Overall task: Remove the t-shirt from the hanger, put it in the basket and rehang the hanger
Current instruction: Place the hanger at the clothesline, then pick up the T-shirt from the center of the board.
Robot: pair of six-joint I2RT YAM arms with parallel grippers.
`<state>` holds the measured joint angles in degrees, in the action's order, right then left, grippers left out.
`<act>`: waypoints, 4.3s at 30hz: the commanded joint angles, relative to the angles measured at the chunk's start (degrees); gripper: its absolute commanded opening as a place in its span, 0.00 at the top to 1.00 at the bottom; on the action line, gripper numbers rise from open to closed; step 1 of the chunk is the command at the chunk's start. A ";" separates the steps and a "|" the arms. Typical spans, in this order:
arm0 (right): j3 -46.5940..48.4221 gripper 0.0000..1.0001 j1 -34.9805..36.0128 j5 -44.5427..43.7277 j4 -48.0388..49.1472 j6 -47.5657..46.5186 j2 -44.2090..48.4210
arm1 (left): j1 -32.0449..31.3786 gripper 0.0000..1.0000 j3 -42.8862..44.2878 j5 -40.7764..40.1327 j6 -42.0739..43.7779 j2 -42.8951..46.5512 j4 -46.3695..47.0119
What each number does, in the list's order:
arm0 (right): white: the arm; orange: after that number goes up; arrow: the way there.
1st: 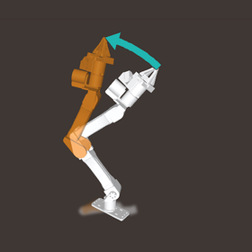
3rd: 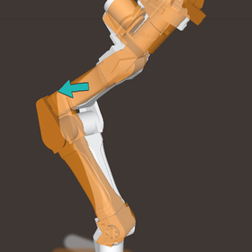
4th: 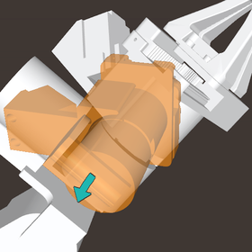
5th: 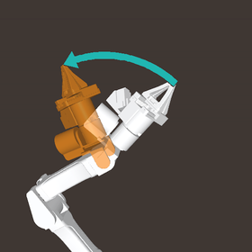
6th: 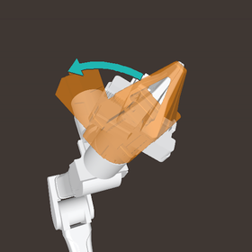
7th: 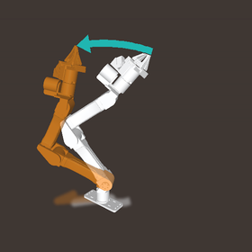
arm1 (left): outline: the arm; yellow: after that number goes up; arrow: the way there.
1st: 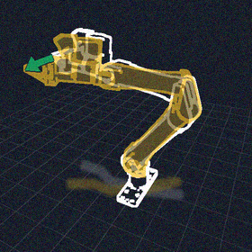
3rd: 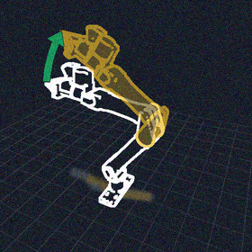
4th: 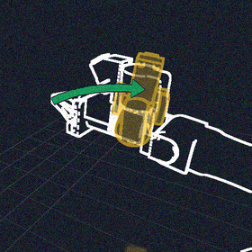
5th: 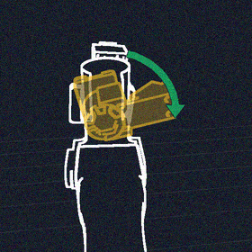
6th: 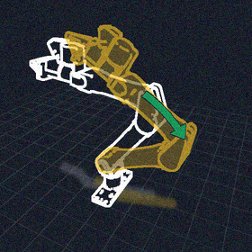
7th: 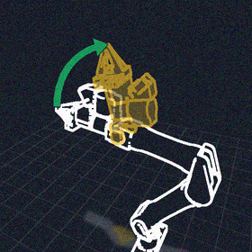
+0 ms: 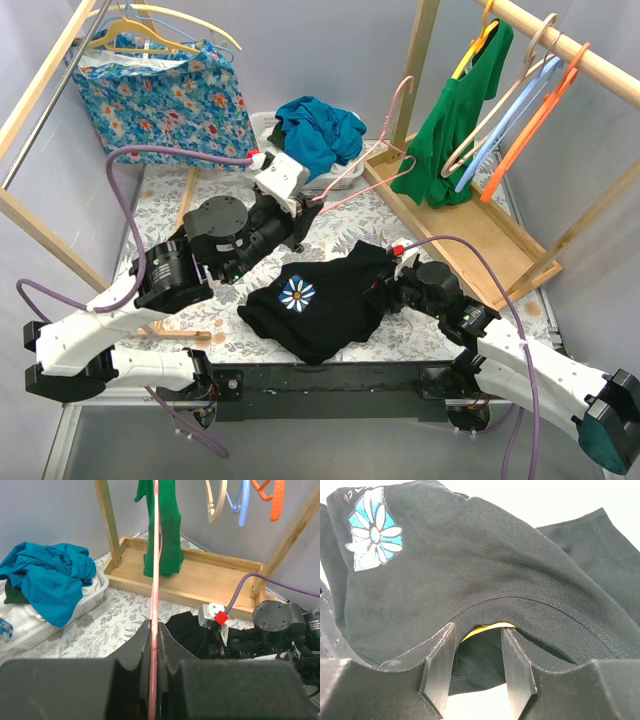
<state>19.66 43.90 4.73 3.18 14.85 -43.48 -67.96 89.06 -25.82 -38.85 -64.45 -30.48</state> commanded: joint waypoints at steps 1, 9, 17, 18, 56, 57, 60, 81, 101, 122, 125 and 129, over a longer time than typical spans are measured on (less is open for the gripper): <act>-0.15 0.51 0.22 0.89 3.32 0.26 -0.54 | 0.11 1.00 2.08 -1.08 -2.02 4.85 -3.44; 0.47 0.51 0.31 0.81 3.94 0.44 -1.78 | 0.11 1.00 6.92 5.34 -3.08 8.90 -7.67; 0.73 0.51 0.40 0.72 3.85 0.53 -2.57 | 0.11 1.00 7.19 5.53 -1.06 7.59 -4.59; 0.73 0.51 0.40 0.63 3.85 0.36 -2.57 | 0.20 1.00 6.75 5.61 -0.70 7.23 -3.20; 3.10 0.51 0.57 2.83 5.70 0.71 -6.35 | 8.02 1.00 27.82 9.29 11.52 -37.85 37.97; 3.36 0.51 0.66 2.57 5.52 0.62 -6.44 | 8.54 1.00 29.49 10.52 9.95 -38.90 36.99; 3.37 0.51 0.75 2.30 5.52 0.53 -6.26 | 10.04 1.00 34.60 14.22 7.74 -43.21 33.39; 2.58 0.50 1.01 2.21 5.70 2.11 -8.02 | 11.98 1.00 30.75 17.04 3.08 -46.22 29.95; 11.79 0.02 1.63 -9.12 -0.63 -2.98 -16.35 | 11.98 0.02 0.10 14.58 -1.39 -13.98 24.33; 24.46 0.02 2.33 -7.20 3.59 -6.42 -49.76 | 12.07 0.02 -50.28 -11.96 -32.84 6.09 16.86; 24.11 0.02 2.51 -7.98 2.72 -5.97 -52.04 | 12.07 0.02 -53.54 -13.02 -35.67 5.47 16.94; 26.74 0.06 2.68 -11.49 -1.33 -6.24 -57.05 | 12.06 0.02 -56.18 -11.18 -37.96 6.79 17.47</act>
<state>45.12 45.98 -5.04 7.38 7.79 -93.65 -56.03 34.50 -35.40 -71.75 -59.27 -13.63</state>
